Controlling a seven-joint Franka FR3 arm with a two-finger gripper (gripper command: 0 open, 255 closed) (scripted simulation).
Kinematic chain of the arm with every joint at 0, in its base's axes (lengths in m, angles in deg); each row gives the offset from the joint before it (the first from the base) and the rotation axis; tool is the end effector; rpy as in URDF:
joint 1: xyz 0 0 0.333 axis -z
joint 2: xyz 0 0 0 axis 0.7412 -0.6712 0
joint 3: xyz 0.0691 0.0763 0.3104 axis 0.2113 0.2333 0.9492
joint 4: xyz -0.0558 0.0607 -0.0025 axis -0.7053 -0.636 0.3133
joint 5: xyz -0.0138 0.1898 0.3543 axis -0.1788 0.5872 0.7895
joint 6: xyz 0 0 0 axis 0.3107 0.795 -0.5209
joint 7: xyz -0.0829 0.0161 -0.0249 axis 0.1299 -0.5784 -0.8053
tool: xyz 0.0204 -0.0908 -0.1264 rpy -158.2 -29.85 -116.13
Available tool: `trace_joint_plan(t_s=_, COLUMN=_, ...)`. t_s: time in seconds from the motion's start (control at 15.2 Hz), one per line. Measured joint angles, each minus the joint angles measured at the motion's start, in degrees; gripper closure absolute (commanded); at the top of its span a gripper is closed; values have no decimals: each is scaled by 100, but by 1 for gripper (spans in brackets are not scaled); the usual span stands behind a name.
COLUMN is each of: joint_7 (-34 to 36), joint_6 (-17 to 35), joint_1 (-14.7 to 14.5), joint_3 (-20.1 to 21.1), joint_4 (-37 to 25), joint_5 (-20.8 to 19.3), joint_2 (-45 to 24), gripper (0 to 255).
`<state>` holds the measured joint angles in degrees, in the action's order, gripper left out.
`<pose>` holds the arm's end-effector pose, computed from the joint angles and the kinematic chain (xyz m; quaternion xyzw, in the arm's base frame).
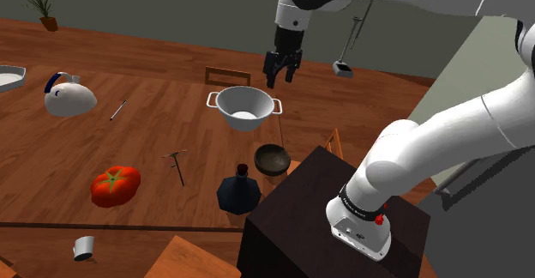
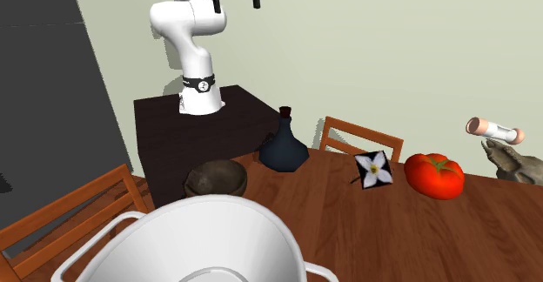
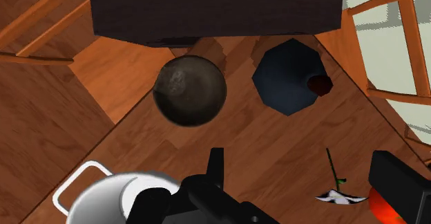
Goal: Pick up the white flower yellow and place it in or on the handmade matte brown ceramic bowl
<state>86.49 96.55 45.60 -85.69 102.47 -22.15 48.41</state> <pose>0.3838 0.0194 0.4766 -0.9979 0.0064 0.0429 0.0491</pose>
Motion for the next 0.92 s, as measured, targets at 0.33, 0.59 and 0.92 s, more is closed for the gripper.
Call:
trace_joint_plan(t_s=0.33, joint_7=-140, joint_6=410, joint_1=-200, joint_3=148, joint_4=-495, joint_5=85, joint_2=-1113, gripper=0)
trace_joint_plan(t_s=0.59, joint_7=-237, joint_6=735, joint_1=-346, joint_3=284, joint_4=-853, joint_5=127, joint_2=-1969, gripper=0)
trace_joint_plan(t_s=0.92, joint_7=-330, joint_6=1003, joint_1=-514, joint_3=455, joint_4=-1479, joint_5=128, joint_2=-3067, gripper=0)
